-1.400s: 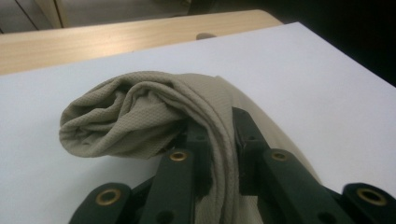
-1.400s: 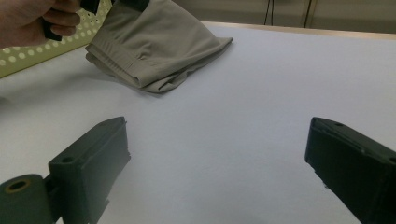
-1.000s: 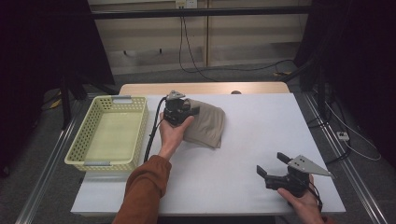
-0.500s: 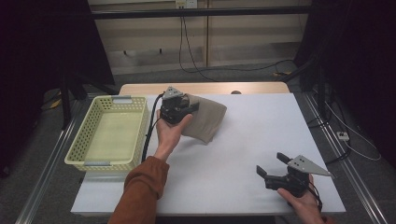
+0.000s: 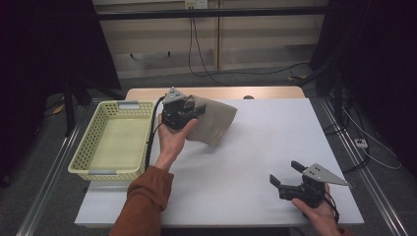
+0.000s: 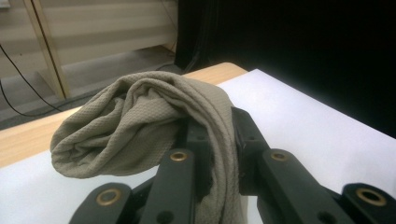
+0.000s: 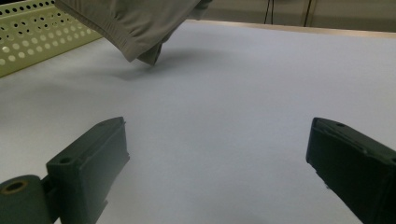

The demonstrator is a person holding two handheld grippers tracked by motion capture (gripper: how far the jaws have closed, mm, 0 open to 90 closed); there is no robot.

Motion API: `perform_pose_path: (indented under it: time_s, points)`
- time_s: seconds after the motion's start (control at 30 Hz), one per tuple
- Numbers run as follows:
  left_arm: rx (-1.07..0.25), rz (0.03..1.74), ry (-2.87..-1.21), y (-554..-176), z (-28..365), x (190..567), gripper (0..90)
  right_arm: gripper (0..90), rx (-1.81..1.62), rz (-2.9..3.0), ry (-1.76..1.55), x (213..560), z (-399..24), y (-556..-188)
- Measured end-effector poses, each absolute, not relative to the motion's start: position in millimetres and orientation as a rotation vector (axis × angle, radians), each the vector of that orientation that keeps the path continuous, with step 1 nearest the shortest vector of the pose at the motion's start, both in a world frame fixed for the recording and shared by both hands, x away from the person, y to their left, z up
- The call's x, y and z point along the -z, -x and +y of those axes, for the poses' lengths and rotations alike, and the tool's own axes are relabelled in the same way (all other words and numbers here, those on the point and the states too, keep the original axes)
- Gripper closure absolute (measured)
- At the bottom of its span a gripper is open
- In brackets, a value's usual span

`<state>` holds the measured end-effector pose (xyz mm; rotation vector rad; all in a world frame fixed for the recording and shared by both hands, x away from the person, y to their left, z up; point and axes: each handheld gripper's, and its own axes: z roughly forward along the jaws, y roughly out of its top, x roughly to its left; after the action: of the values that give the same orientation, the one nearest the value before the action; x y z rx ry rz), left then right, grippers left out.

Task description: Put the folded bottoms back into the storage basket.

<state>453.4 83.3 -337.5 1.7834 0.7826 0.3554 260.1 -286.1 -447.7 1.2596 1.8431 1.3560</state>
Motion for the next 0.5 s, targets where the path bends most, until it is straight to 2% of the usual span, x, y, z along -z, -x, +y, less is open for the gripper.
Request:
perform_pose_path:
  time_s: [0.5]
  points:
    - [-0.388, 0.753, -1.739, -437.2, 98.9, 319.3, 80.3, 4.9, -1.354, 1.844, -1.259, 447.4, -286.5, -259.5]
